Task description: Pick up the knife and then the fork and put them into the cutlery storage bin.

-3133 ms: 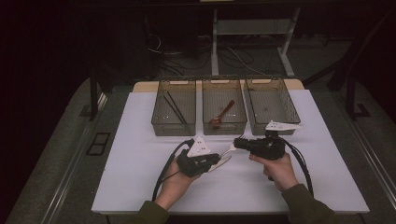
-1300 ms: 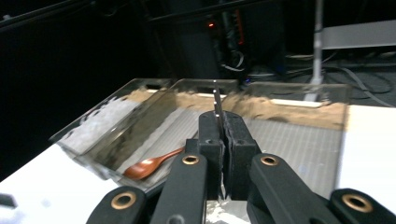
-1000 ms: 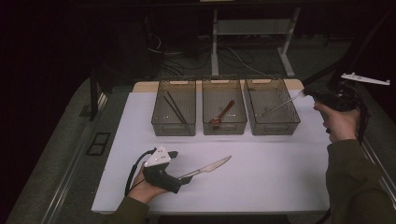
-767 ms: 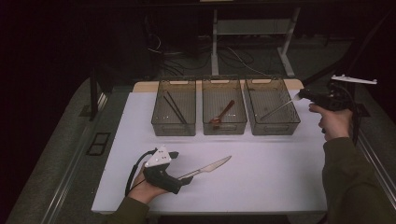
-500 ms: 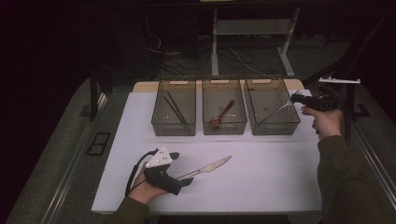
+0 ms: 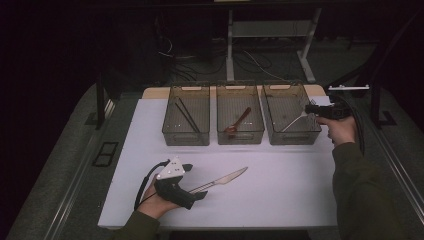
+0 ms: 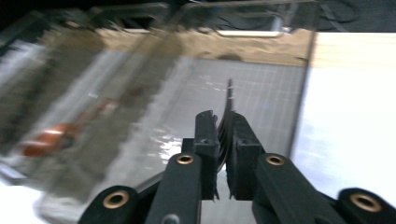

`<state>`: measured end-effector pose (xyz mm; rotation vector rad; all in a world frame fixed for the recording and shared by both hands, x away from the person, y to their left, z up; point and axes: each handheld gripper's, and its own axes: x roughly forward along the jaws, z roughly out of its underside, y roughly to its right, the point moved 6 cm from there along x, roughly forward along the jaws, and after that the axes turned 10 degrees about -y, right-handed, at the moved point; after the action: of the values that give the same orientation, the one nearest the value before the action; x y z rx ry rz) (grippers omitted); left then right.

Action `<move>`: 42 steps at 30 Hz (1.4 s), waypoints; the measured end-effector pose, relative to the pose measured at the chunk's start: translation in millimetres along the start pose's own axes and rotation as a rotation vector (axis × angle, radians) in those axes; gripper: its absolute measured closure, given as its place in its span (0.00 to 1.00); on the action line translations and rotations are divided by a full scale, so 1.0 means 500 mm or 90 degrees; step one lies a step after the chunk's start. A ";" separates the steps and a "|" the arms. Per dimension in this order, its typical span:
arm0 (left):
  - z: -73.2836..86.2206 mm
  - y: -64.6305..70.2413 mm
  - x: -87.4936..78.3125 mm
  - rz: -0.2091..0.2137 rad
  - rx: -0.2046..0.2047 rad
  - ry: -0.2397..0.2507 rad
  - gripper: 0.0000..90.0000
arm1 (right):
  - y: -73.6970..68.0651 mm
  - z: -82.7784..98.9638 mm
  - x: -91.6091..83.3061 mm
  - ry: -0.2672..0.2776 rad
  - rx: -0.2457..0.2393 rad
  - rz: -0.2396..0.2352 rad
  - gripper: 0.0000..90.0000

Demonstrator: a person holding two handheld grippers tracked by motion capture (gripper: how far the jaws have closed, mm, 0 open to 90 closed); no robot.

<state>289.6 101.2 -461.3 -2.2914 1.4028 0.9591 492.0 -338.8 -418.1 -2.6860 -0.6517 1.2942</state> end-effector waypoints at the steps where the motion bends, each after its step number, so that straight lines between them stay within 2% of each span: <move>1: 0.000 0.000 0.001 0.000 0.001 -0.001 0.00 | 0.005 0.001 0.004 -0.002 0.000 0.012 0.90; 4: 0.000 -0.001 0.003 0.001 0.000 -0.002 0.00 | 0.012 0.002 0.014 -0.003 0.000 0.039 0.79; 6: 0.000 -0.001 0.003 0.003 -0.001 -0.002 0.00 | 0.012 0.002 0.014 -0.001 0.001 0.046 0.74; 10: 0.001 -0.002 0.002 0.002 -0.002 -0.002 0.00 | 0.013 0.001 0.012 0.002 -0.014 0.062 0.66; 14: 0.000 -0.002 0.003 0.003 -0.002 -0.002 0.00 | 0.019 0.004 0.010 -0.003 -0.009 0.073 0.60; 17: 0.001 -0.002 0.003 0.003 -0.002 -0.003 0.00 | 0.025 0.004 0.004 0.006 -0.003 0.071 0.55; 20: 0.001 -0.003 0.002 0.002 -0.002 -0.002 0.00 | 0.031 0.002 -0.001 0.012 -0.005 0.086 0.50; 24: 0.000 -0.003 0.000 0.001 -0.004 -0.001 0.00 | 0.032 0.004 -0.012 0.020 0.008 0.080 0.47; 28: 0.001 -0.004 0.000 0.002 -0.003 -0.002 0.00 | 0.020 0.006 -0.028 0.034 -0.005 0.060 0.43; 30: 0.001 -0.004 0.001 0.002 -0.004 -0.002 0.00 | 0.007 0.010 -0.038 0.040 -0.011 0.047 0.41; 33: 0.001 -0.005 0.000 -0.001 -0.003 -0.002 0.00 | -0.012 0.017 -0.054 0.051 -0.038 0.035 0.38; 42: 0.002 -0.005 0.002 -0.002 -0.006 -0.001 0.00 | -0.079 0.068 -0.091 0.063 -0.087 -0.005 0.32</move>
<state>291.7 102.0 -462.8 -2.2981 1.3964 0.9690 427.8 -325.3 -396.6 -2.8309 -0.7630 1.1453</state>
